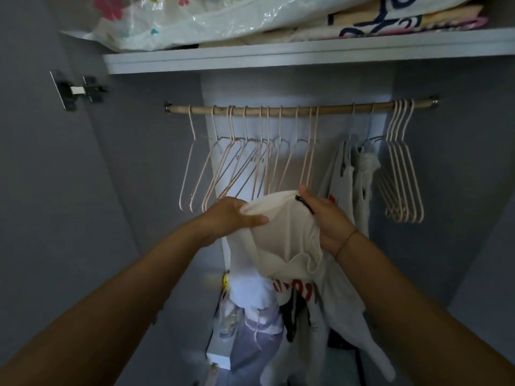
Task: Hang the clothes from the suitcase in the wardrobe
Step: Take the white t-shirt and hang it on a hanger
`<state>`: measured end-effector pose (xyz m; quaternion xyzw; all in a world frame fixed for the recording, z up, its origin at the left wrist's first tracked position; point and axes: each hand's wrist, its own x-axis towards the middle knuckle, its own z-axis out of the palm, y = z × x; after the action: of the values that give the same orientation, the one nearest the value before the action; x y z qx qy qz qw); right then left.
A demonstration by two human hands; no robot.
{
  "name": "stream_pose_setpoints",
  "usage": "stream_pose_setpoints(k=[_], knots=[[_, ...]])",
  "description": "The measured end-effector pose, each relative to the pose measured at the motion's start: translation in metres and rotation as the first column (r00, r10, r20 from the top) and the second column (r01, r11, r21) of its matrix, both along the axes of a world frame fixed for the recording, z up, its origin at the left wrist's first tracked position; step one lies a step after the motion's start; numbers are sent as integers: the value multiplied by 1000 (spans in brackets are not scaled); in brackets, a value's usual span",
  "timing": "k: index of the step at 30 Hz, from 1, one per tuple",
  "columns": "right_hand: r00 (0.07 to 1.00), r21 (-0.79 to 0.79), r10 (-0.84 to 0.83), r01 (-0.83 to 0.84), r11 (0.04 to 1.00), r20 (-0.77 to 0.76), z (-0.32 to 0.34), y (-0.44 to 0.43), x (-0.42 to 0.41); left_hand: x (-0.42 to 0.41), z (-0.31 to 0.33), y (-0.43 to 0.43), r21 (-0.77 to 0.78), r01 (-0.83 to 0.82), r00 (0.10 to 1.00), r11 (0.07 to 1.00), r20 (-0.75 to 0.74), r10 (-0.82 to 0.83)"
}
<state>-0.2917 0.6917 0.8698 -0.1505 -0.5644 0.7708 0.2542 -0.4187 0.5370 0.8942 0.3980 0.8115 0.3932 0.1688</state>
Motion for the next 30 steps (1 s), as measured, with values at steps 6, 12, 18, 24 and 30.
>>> stream_pose_setpoints(k=[6,12,18,24,30], knots=[[992,142,-102,92,986,68,9,43,7,-5,-3,20,310,-62,929,949,364,-58],[955,354,-274,218,910,115,19,82,6,19,19,60,441,-145,776,886,606,-175],[939,284,-325,284,916,108,35,131,-30,23,34,76,441,-208,702,873,689,-181],[896,182,-349,308,934,275,26,154,-86,7,24,60,422,-90,772,902,602,-205],[878,178,-414,380,908,238,25,161,-119,-5,21,46,395,-137,795,908,590,-137]])
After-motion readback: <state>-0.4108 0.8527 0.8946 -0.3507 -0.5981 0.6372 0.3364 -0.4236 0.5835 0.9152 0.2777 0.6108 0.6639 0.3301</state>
